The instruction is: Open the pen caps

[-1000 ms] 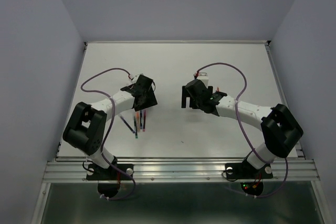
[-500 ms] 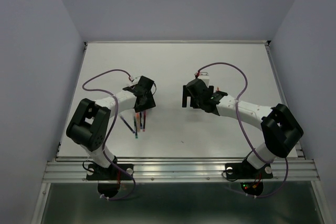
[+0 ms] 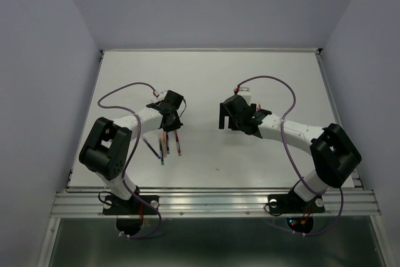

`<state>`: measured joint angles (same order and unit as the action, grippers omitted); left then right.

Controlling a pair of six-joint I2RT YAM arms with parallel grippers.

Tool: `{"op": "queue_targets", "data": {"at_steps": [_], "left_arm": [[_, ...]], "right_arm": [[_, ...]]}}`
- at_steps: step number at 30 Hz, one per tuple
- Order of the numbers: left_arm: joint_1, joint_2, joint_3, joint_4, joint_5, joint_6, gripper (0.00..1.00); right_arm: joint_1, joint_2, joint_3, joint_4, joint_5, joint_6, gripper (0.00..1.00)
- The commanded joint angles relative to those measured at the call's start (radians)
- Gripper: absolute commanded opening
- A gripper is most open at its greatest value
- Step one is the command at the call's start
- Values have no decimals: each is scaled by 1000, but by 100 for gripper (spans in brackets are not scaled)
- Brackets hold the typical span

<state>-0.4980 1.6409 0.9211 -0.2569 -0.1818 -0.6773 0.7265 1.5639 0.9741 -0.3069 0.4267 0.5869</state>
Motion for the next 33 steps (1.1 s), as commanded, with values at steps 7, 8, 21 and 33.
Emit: {"op": "queue_targets", "data": {"at_steps": [7,8,21,33], "left_arm": [[-5,-1,21,-10,-18,25,0],[-5,0,25,-5,-12,33,0],[-5,-150,35,99,68,13,0],[-5,-171,55,113,94,-62,0]], "right_arm": [[-6,-38,6,17,29,-4,100],[-6,-39,8,17,27,-9,100],[-6,-97,-55,241,-520,-272,100],[34,-38,-35,362,-671,-314,100]]}}
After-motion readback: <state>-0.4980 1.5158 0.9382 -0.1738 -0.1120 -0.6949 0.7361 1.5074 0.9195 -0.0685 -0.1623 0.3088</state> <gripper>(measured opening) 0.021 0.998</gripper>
